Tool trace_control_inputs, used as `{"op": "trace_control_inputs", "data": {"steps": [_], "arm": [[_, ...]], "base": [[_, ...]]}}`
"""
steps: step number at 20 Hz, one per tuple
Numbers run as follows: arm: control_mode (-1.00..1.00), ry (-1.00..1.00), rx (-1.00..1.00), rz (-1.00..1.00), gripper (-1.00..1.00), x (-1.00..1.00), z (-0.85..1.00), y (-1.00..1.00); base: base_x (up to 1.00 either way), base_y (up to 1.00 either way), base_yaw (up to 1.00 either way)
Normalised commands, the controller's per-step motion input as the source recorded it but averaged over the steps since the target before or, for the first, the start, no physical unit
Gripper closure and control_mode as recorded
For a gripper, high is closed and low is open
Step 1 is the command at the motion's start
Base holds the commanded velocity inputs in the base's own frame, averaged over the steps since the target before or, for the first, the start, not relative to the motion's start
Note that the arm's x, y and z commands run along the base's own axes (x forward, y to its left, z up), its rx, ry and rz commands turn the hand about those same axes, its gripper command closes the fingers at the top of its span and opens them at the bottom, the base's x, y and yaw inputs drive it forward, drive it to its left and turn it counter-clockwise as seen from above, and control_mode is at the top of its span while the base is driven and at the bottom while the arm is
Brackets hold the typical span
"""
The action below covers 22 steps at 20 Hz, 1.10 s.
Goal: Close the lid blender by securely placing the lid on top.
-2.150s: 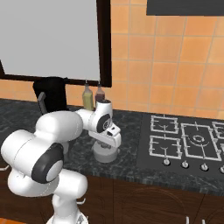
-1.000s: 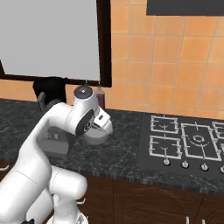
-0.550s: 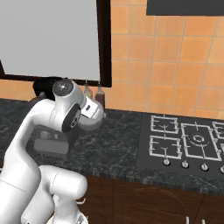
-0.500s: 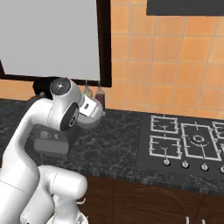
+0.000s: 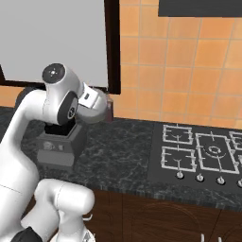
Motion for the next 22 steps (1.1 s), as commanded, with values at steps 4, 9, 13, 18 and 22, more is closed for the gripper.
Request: {"op": "trace_control_inputs", "data": {"steps": [4, 9, 13, 18, 22], "arm": [[-1.0, 0.09, 0.0, 0.02, 1.0, 0.04, 1.0, 0.06], [-1.0, 0.09, 0.01, 0.1, 1.0, 0.24, 0.86, 0.53], [-1.0, -0.01, 0.14, 0.11, 1.0, 0.05, -0.06, 0.8], [-1.0, -0.01, 0.0, 0.07, 1.0, 0.13, 0.31, 0.55], [-1.0, 0.08, -0.08, 0.05, 1.0, 0.41, 0.99, 0.44]], "base": [[0.0, 0.0, 0.0], [0.0, 0.0, 0.0], [0.0, 0.0, 0.0], [0.0, 0.0, 0.0], [0.0, 0.0, 0.0]]}}
